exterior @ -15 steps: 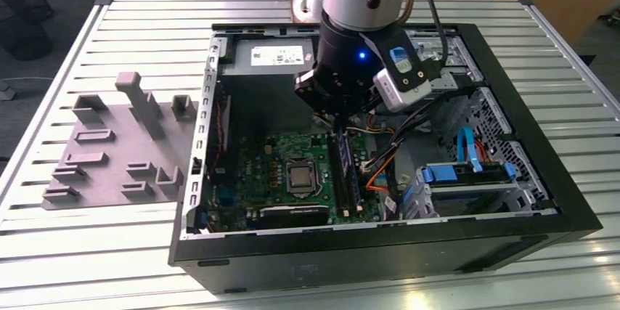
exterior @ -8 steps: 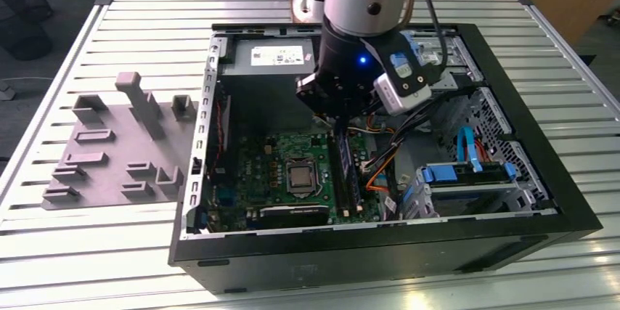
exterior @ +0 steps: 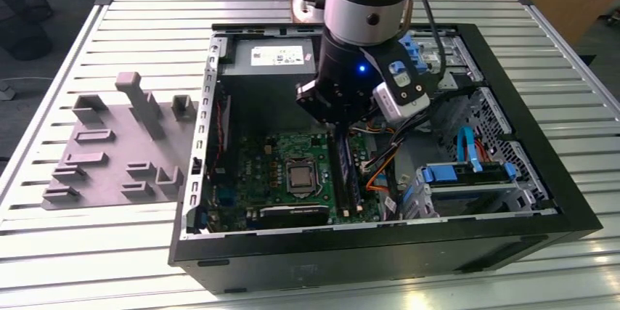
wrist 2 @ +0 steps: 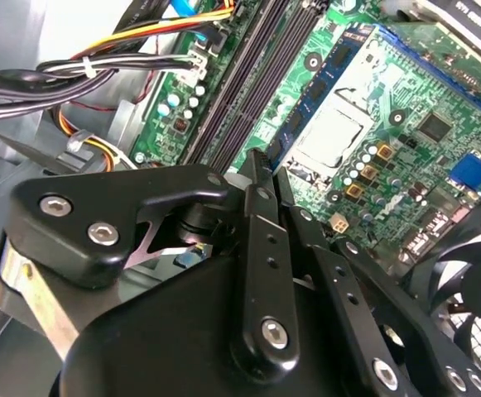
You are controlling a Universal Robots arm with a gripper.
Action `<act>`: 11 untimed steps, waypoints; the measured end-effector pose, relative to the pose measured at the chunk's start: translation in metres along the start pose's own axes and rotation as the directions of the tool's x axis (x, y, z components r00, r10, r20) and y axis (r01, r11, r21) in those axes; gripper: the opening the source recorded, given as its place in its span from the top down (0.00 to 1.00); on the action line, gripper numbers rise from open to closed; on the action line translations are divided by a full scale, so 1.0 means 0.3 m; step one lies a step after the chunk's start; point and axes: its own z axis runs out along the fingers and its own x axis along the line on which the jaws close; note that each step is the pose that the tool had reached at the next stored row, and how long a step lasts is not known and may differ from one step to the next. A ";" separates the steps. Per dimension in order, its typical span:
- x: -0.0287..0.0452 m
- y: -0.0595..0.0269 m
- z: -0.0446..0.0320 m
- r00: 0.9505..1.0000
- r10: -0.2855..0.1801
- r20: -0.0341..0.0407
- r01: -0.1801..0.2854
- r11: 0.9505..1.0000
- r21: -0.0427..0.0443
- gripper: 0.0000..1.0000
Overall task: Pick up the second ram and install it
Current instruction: 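Insert the second ram into the second slot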
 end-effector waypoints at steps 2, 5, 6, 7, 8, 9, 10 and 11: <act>0.000 0.000 0.010 1.000 -0.002 0.000 0.002 1.000 0.000 0.86; -0.001 0.000 0.028 1.000 -0.004 0.000 0.004 1.000 0.000 0.86; -0.002 0.000 0.034 1.000 -0.004 0.000 0.004 1.000 0.000 0.86; -0.002 0.001 0.040 1.000 -0.004 0.000 0.004 1.000 0.000 0.86; -0.004 0.001 0.046 1.000 -0.004 0.000 0.004 1.000 0.000 0.86; -0.005 0.001 0.051 1.000 -0.004 0.000 0.004 1.000 0.000 0.86; -0.007 0.001 0.056 1.000 -0.003 0.000 0.003 1.000 0.000 0.86; -0.007 0.002 0.060 1.000 -0.003 0.000 0.003 1.000 0.000 0.86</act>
